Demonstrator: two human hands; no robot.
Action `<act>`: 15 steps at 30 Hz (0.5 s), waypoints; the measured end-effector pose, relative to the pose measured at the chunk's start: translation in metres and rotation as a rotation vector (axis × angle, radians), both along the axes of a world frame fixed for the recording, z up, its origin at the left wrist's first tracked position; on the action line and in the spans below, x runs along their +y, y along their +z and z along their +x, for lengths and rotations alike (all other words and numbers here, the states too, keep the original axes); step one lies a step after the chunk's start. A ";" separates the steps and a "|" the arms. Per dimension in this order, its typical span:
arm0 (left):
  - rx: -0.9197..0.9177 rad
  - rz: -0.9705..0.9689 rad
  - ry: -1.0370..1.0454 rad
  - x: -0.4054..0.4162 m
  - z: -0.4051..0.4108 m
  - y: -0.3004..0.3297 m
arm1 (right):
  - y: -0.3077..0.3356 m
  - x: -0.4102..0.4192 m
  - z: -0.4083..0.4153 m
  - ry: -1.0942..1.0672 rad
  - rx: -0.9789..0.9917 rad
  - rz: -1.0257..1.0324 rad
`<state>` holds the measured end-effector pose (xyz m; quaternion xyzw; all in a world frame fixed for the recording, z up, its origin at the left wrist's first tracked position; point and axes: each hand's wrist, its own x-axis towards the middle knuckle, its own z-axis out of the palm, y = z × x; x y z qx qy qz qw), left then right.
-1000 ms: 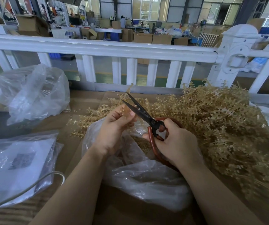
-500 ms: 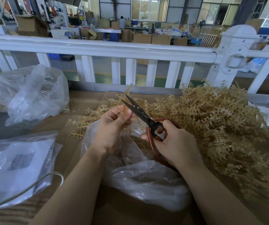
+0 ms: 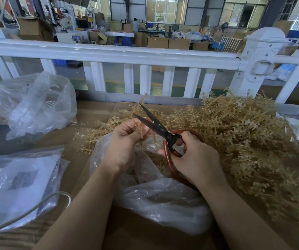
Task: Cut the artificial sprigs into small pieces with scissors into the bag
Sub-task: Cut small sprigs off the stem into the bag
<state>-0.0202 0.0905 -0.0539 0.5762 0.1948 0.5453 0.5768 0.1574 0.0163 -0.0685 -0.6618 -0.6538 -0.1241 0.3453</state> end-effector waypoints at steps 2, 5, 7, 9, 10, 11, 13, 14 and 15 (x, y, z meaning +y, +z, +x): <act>0.008 -0.007 0.003 0.001 0.001 0.000 | 0.001 -0.001 -0.001 -0.003 0.002 -0.002; 0.010 -0.017 0.001 0.001 0.000 -0.001 | 0.001 -0.001 -0.001 0.001 0.003 -0.010; 0.005 -0.030 -0.002 0.001 -0.001 0.001 | 0.001 -0.001 -0.001 0.009 0.003 -0.004; -0.007 -0.051 -0.008 0.000 -0.001 0.002 | 0.001 -0.002 -0.001 0.015 0.009 0.004; -0.012 -0.066 -0.010 -0.001 -0.001 0.002 | 0.002 -0.002 0.000 0.017 0.013 0.004; -0.014 -0.079 -0.011 -0.001 -0.001 0.003 | 0.002 -0.002 0.000 0.018 0.018 0.003; -0.014 -0.096 -0.010 -0.002 -0.001 0.004 | 0.003 -0.001 0.000 0.018 0.031 0.003; -0.016 -0.106 -0.012 -0.003 -0.001 0.005 | 0.003 -0.001 0.000 0.018 0.040 -0.003; -0.025 -0.120 -0.015 -0.004 -0.001 0.006 | 0.003 -0.002 0.000 0.020 0.053 -0.016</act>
